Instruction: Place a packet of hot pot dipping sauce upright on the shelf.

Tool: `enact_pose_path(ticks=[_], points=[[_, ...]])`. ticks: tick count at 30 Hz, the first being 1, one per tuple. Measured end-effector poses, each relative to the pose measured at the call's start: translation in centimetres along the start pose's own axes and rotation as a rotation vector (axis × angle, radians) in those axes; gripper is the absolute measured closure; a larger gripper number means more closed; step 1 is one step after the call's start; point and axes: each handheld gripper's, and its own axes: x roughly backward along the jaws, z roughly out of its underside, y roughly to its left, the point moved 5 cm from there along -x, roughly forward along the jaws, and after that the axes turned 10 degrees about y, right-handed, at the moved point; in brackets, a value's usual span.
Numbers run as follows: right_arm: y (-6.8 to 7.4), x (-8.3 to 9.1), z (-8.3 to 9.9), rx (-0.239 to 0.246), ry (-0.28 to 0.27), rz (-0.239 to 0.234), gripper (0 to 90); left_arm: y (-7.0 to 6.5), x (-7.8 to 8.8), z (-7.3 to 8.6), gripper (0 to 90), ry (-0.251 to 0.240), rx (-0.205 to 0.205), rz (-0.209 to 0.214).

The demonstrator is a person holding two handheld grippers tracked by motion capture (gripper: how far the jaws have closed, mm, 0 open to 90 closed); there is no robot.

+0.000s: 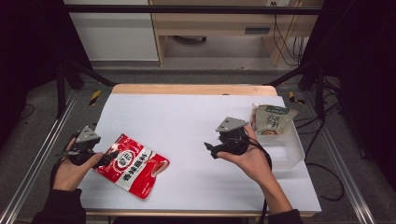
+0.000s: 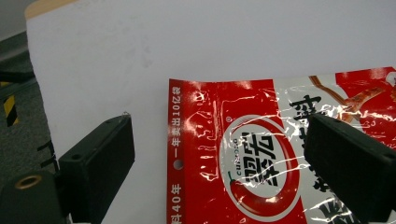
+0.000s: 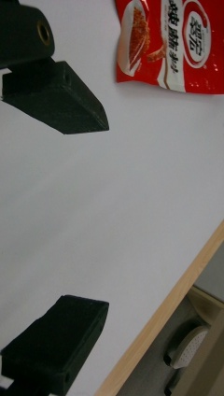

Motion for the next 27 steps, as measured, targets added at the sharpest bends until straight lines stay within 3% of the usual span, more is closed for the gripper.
enact_pose_path(ticks=[12,19,24,27], points=[[2.3,-2.1,1.6,0.02,0.032,-0.012,13.2,0.7,0.3,2.0,8.1,-0.001,0.043,-0.011],[3.0,-3.2,2.8,0.001,0.036,-0.006,14.2,0.3,0.4,3.5,7.8,-0.009,0.068,-0.005],[3.5,-3.8,4.1,-0.02,0.052,-0.023,14.7,0.8,0.2,4.8,7.8,-0.013,0.1,-0.016],[3.7,-3.7,4.7,-0.033,0.049,-0.027,15.0,0.8,-0.2,5.8,7.8,0.012,0.118,-0.007]])
